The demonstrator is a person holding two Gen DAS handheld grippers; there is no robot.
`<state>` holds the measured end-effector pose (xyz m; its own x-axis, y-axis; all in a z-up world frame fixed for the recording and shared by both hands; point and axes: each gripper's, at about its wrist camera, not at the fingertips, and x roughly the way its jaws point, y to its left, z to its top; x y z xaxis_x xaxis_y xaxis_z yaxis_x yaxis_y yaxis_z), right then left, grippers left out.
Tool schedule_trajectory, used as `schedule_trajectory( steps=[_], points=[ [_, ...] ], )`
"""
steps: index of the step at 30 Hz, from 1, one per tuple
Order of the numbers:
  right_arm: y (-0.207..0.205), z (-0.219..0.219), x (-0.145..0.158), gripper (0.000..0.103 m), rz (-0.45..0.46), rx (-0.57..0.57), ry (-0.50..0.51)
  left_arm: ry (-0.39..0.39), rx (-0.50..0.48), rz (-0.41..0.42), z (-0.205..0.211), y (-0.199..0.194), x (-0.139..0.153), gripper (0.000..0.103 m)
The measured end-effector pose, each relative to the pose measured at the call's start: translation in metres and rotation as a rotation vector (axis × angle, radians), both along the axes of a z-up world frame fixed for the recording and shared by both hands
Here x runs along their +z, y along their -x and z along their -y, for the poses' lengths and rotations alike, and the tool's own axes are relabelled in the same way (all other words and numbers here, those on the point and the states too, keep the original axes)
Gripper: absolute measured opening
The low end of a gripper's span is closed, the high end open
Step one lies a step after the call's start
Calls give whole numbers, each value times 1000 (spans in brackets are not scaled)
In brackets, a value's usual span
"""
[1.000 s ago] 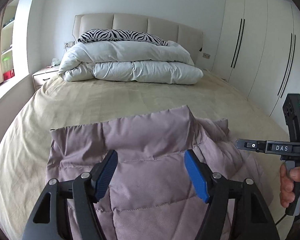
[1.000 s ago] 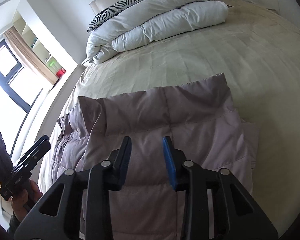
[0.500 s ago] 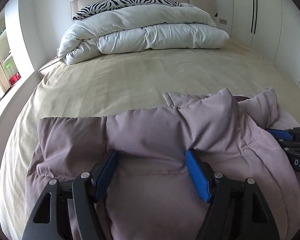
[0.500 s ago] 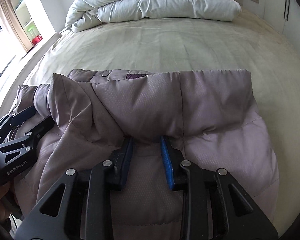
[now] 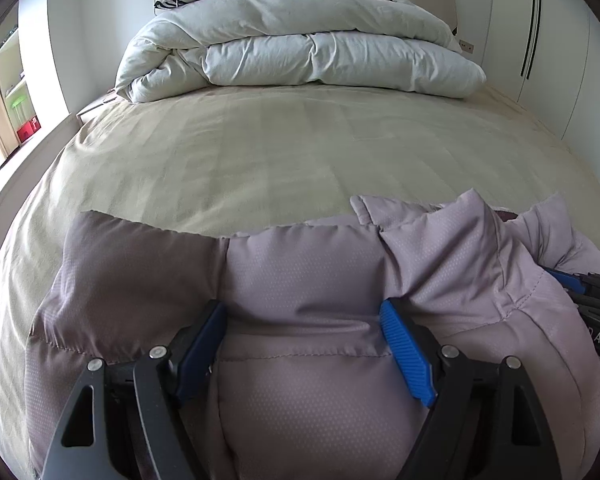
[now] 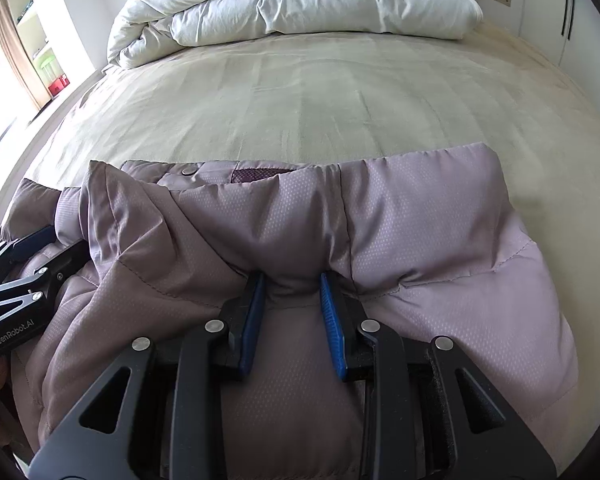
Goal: Fold large clothes
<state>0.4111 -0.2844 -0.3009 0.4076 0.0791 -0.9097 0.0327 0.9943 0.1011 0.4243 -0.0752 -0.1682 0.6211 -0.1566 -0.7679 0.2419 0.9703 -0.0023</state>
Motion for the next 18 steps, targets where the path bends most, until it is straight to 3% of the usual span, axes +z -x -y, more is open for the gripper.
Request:
schedule_trajectory(
  steps=[18],
  points=[
    [4, -2, -9, 27, 52, 1, 14, -15, 9, 7, 2, -2, -4, 84]
  ],
)
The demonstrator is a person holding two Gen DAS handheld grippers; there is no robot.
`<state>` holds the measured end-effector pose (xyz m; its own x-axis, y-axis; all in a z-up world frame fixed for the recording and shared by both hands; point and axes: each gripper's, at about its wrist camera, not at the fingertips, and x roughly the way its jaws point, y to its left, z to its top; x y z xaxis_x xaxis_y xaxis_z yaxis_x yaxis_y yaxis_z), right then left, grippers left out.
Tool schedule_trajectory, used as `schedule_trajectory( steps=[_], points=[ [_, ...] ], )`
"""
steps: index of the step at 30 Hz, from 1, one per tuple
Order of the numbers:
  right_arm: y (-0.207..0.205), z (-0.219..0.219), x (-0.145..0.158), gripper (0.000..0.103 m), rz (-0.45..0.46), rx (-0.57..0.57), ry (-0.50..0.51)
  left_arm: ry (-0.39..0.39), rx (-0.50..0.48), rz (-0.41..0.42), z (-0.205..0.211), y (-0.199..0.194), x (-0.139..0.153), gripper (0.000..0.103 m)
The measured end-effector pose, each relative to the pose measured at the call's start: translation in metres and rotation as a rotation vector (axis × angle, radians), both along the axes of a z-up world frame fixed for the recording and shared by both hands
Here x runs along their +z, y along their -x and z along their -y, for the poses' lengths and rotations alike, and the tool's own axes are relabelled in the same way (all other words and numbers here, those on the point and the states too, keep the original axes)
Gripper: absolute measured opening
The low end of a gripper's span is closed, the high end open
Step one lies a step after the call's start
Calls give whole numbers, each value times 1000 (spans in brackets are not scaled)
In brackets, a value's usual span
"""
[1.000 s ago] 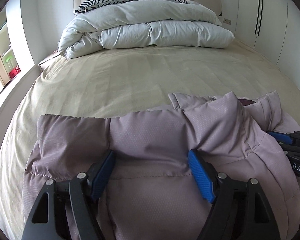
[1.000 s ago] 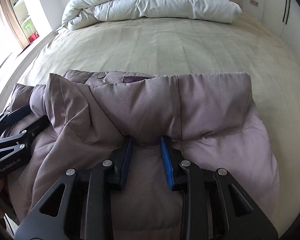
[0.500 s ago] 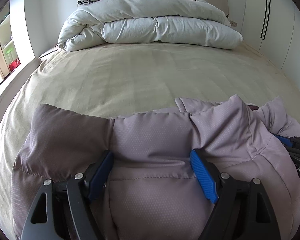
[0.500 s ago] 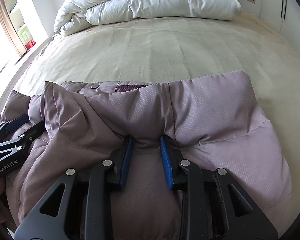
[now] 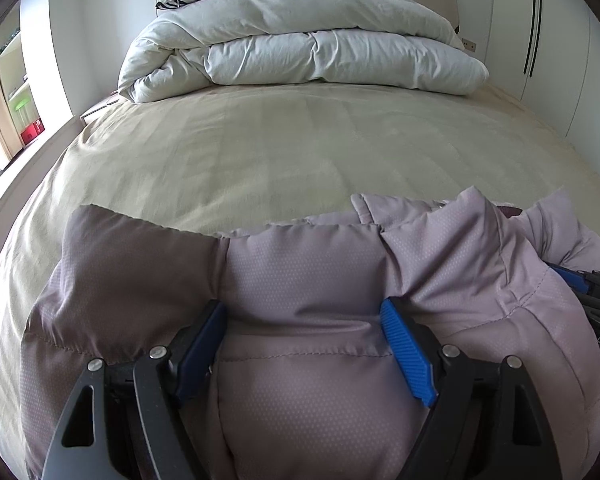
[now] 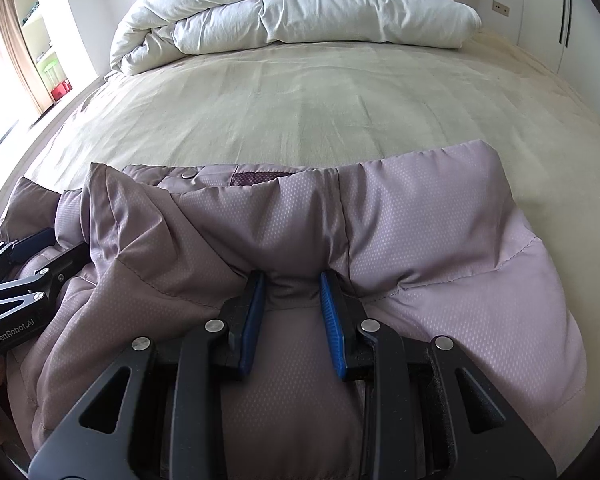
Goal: Fold large clothes
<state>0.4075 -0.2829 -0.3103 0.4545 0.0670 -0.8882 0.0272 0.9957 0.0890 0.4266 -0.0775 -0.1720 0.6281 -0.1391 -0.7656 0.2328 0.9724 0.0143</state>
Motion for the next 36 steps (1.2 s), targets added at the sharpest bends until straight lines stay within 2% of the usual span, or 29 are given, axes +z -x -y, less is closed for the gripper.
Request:
schedule_trajectory(
  steps=[28, 30, 32, 34, 36],
  points=[
    [4, -3, 2, 27, 34, 1, 17, 16, 8, 1, -4, 2, 2, 83],
    [2, -2, 7, 27, 23, 6, 14, 51, 8, -43, -12, 1, 11, 83],
    [4, -1, 18, 29, 12, 14, -1, 54, 20, -56, -20, 11, 24, 83],
    [15, 2, 36, 29, 28, 13, -26, 38, 36, -12, -29, 29, 40, 82],
    [33, 4, 61, 29, 87, 4, -58, 18, 45, 30, -40, 46, 53, 82]
  ],
)
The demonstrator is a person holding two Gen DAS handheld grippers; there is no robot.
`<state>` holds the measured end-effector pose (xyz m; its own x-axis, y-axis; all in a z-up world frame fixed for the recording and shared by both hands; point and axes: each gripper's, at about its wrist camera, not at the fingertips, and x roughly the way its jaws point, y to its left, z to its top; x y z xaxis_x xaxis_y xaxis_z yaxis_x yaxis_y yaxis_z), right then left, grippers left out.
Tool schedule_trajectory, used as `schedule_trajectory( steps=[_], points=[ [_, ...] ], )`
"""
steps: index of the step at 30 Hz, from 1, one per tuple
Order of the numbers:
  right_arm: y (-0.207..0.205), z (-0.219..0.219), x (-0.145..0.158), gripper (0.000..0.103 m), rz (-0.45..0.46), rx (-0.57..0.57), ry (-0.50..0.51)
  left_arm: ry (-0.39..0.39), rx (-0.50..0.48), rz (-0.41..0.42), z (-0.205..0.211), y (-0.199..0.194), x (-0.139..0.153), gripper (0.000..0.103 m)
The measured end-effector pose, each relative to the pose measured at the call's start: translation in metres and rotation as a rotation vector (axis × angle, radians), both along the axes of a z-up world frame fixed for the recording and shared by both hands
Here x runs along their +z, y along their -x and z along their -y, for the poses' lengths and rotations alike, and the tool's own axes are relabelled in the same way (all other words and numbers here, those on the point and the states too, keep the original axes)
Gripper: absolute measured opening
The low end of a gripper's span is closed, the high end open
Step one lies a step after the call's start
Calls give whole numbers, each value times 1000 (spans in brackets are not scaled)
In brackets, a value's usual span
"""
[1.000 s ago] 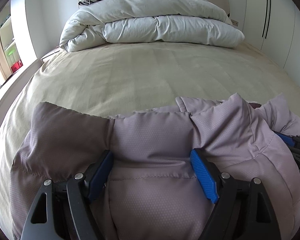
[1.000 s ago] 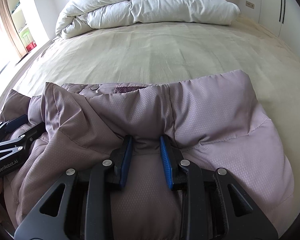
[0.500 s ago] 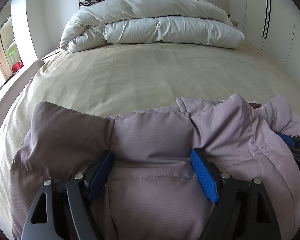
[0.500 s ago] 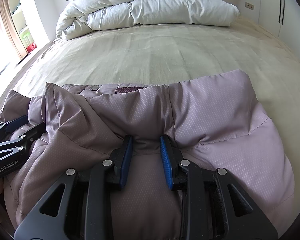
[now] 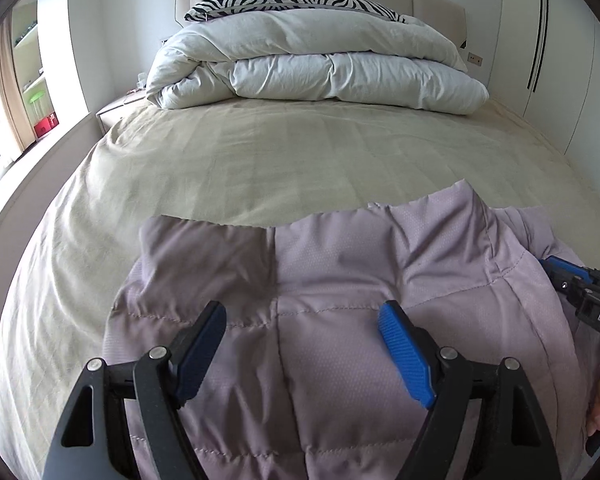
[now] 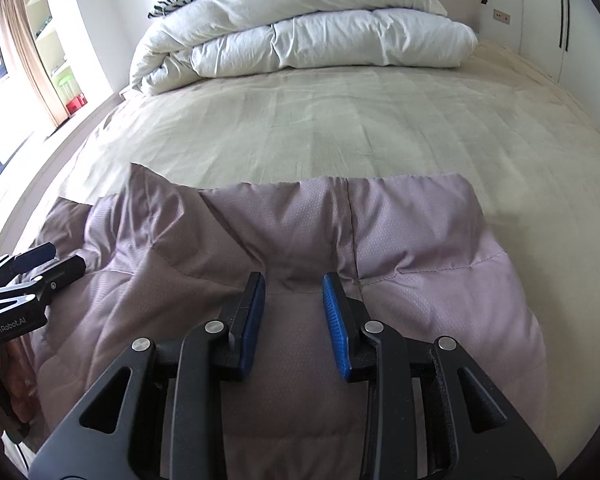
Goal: Fold large clothes
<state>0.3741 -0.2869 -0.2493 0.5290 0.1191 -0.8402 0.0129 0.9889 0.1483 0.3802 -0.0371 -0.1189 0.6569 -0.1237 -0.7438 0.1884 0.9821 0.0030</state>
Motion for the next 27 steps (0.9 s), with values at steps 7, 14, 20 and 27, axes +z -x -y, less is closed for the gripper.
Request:
schedule_trajectory(
  steps=[7, 14, 20, 27],
  points=[
    [46, -68, 59, 29, 80, 218, 15, -42, 36, 22, -32, 37, 3, 82],
    [28, -89, 9, 29, -115, 175, 51, -45, 26, -59, -33, 32, -27, 84],
    [19, -94, -12, 29, -126, 193, 93, -22, 36, -85, -35, 21, -47, 93],
    [17, -94, -26, 29, -92, 188, 90, -17, 44, -84, -34, 16, -57, 96]
  ],
)
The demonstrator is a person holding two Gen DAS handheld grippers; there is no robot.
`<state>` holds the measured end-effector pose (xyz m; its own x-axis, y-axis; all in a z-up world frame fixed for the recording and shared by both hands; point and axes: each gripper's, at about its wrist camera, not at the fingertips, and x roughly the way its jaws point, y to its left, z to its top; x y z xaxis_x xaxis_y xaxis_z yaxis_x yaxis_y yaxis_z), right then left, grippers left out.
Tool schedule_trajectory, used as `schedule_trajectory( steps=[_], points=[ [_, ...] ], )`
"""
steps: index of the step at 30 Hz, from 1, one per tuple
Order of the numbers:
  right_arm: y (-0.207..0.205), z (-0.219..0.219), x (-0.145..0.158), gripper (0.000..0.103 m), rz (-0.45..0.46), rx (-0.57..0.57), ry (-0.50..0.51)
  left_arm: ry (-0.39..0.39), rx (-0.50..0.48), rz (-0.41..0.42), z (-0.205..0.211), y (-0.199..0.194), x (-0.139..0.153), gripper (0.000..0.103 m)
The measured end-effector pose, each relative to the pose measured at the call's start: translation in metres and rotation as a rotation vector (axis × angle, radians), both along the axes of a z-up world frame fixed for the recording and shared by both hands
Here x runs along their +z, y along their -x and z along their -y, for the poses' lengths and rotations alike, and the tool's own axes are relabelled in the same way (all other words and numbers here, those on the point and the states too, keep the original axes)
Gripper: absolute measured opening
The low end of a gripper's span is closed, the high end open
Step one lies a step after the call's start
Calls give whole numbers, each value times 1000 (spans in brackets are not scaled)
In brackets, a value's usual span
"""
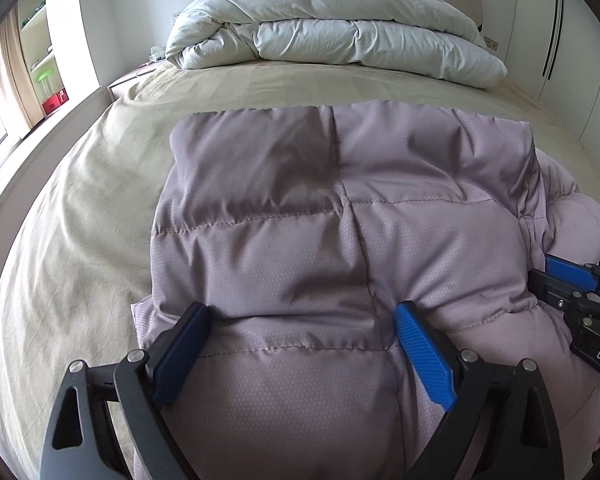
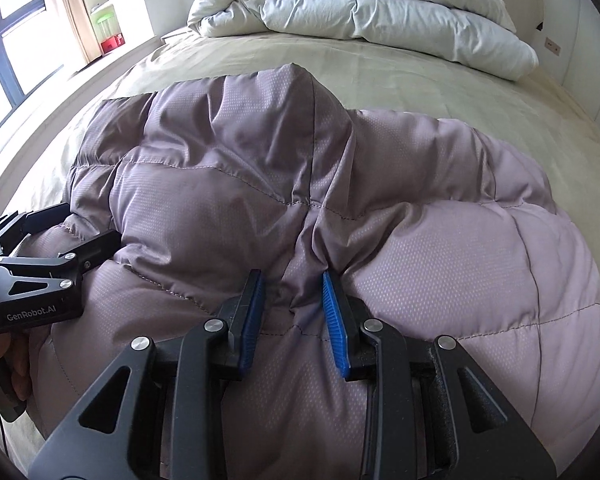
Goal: Fold large clothes
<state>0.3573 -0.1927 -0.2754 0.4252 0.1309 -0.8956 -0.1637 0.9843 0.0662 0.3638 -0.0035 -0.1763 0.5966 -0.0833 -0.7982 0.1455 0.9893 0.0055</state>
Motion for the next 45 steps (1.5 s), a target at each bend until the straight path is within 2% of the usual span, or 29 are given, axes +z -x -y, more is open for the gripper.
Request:
schedule_trajectory(
  steps=[9, 12, 16, 19, 21, 24, 27, 31, 34, 45],
  points=[
    [0, -1, -9, 29, 26, -5, -4, 2, 0, 5, 1, -2, -4, 98],
    [4, -1, -5, 29, 31, -8, -11, 39, 0, 3, -5, 0, 3, 97],
    [26, 15, 33, 29, 56, -1, -84, 64, 11, 27, -17, 27, 33, 91],
    [62, 45, 71, 29, 173, -24, -55, 86, 0, 102, -18, 63, 60, 91],
    [77, 78, 82, 29, 177, -80, -66, 80, -38, 128, -8, 81, 70, 91],
    [89, 123, 73, 29, 105, -171, -30, -6, -117, 124, 21, 96, 65, 91],
    [101, 151, 47, 30, 22, -200, -26, -46, -128, 60, 39, 91, 41, 93],
    [111, 155, 29, 29, 42, -175, 5, -38, -110, 40, 38, 77, 24, 103],
    [107, 150, 17, 29, 36, -169, 37, -35, -120, 28, 38, 68, 17, 103],
    [101, 145, -1, 29, 54, -185, -8, -46, -134, 49, 43, 62, 2, 103]
  ],
)
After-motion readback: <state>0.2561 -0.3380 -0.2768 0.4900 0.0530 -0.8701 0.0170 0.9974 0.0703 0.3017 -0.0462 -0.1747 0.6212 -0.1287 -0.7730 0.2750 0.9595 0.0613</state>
